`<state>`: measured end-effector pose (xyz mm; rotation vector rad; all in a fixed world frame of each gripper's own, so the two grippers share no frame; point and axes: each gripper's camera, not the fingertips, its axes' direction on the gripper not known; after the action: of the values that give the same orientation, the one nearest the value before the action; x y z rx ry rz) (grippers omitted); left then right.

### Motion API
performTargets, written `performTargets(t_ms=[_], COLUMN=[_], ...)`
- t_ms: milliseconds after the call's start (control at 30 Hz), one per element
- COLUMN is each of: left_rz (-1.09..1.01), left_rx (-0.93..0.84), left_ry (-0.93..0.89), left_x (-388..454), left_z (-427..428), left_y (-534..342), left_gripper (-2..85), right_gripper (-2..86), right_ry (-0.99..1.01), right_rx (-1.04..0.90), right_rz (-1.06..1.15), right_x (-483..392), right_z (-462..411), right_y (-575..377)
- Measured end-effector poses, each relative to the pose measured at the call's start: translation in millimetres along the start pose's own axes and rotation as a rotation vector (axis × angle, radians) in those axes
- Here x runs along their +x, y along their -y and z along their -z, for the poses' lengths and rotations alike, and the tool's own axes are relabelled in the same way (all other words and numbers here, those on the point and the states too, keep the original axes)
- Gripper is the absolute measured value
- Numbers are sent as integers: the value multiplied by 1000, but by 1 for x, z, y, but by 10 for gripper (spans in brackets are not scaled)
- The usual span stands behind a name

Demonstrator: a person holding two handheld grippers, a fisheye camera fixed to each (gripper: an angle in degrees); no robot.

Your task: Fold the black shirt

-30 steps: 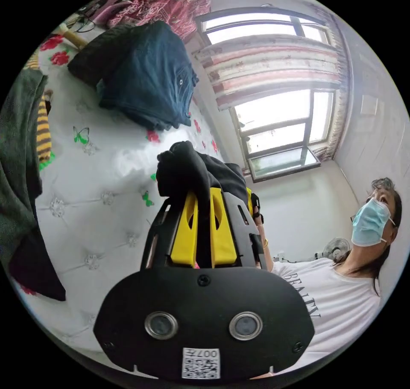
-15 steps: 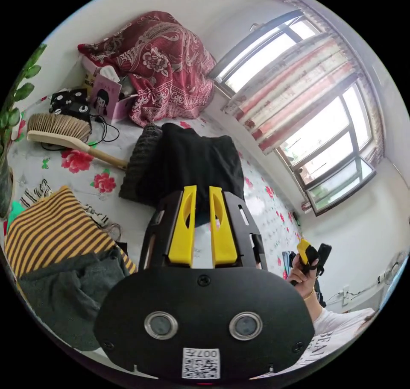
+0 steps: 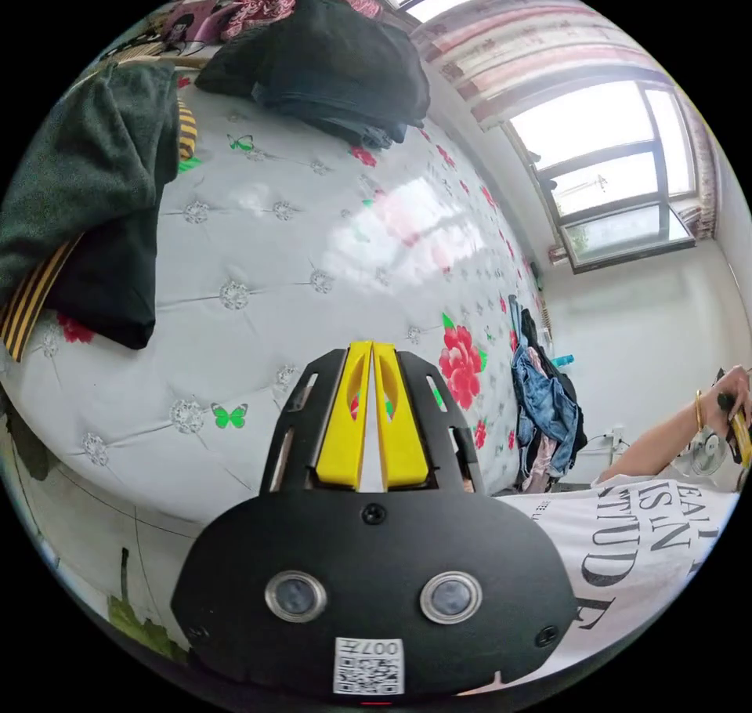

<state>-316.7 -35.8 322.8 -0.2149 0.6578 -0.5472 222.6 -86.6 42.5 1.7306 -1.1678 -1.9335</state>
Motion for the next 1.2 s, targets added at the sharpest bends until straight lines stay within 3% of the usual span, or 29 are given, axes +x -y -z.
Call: performTargets(t_ms=[100,167,433,567,700,1033,1200], left_rz=[-46,-65,-117,-143,-169,-212,-227], left_rx=[43,51,9,-32,-50,-97,-93], left_ry=[-14,-29,-47,-51,-59,-77,-77], left_x=[32,48,98,113,130,162,172], left_z=[9,9,-5,-14,-22,-43,-44], left_y=[-14,-24,-72,-85,-93,-105,-108], left_gripper=[-10,-10,-10,-10,-10,-10,-10], right_gripper=[-2,-2,-2,-3,-3,-3,-2], right_ry=[34,83,-136,-150,-335,-228,-399], right_rx=[253,284,148,116,1,-74,-85], right_rz=[179,228,333,362,383,345,400], right_x=[-45,-64,-155,-180,-201,-214,-220], right_z=[19,16,7,6,-2,5,5], right_y=[50,75,153,170,180,185,180])
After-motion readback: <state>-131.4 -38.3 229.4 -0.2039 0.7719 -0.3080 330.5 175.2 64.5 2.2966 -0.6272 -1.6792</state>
